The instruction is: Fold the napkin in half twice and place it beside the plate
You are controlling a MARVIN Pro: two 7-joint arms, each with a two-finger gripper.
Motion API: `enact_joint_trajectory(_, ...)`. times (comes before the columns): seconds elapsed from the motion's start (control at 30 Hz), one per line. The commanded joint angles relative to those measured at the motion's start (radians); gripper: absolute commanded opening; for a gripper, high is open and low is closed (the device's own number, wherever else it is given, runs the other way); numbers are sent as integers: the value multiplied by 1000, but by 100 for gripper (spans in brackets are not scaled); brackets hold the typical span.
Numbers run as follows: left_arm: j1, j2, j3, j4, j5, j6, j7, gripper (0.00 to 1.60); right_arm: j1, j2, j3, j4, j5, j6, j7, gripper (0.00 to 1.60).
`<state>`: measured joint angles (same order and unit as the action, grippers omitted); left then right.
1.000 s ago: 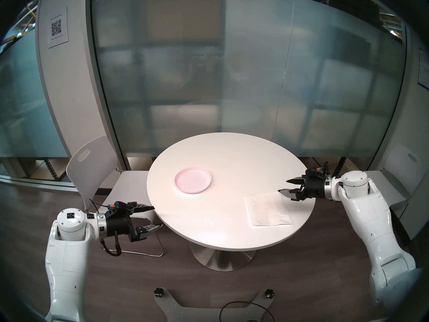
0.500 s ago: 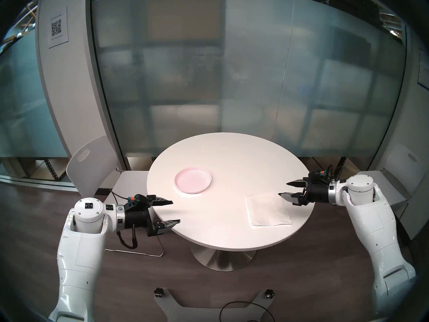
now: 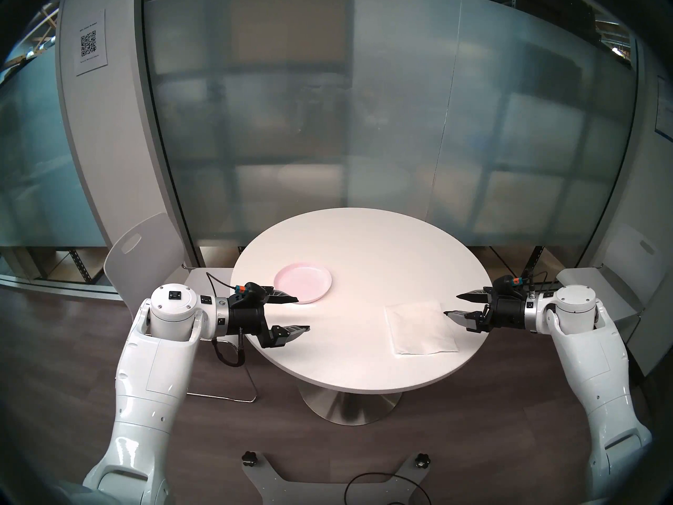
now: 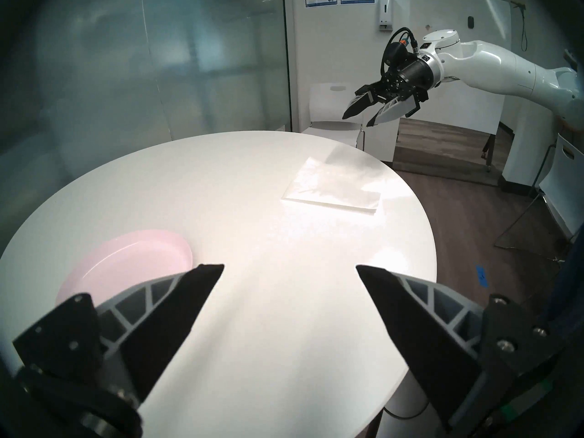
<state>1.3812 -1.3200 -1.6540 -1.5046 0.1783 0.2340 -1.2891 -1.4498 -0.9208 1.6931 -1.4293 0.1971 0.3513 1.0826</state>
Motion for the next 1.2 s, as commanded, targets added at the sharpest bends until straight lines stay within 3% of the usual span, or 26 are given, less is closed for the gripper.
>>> enact_joint_trajectory(0.0, -113, -15, 46, 50, 15, 15, 25, 160, 19, -5, 10, -1, 10, -10, -1, 160)
enact_joint_trajectory(0.5, -267, 3, 124, 212, 98, 15, 29, 160, 47, -5, 1, 34, 2, -21, 12, 160)
enact_joint_trajectory(0.53, -251, 6, 122, 189, 106, 20, 34, 160, 48, -5, 1, 35, 3, -22, 13, 160)
enact_joint_trajectory(0.6, -299, 13, 137, 241, 115, 20, 18, 160, 50, -5, 1, 37, 3, -23, 16, 160)
enact_joint_trajectory(0.67, -280, 11, 129, 219, 120, 24, 27, 160, 51, -5, 1, 37, 3, -24, 17, 160)
enact_joint_trajectory(0.7, -333, 18, 148, 277, 127, 23, 8, 160, 51, -5, 1, 38, 3, -24, 18, 160)
enact_joint_trajectory(0.73, -299, 14, 133, 237, 134, 31, 27, 160, 52, -6, 1, 39, 3, -25, 19, 160)
enact_joint_trajectory(1.17, -417, 14, 164, 356, 203, 73, -9, 160, 61, -8, -4, 44, -1, -32, 33, 160)
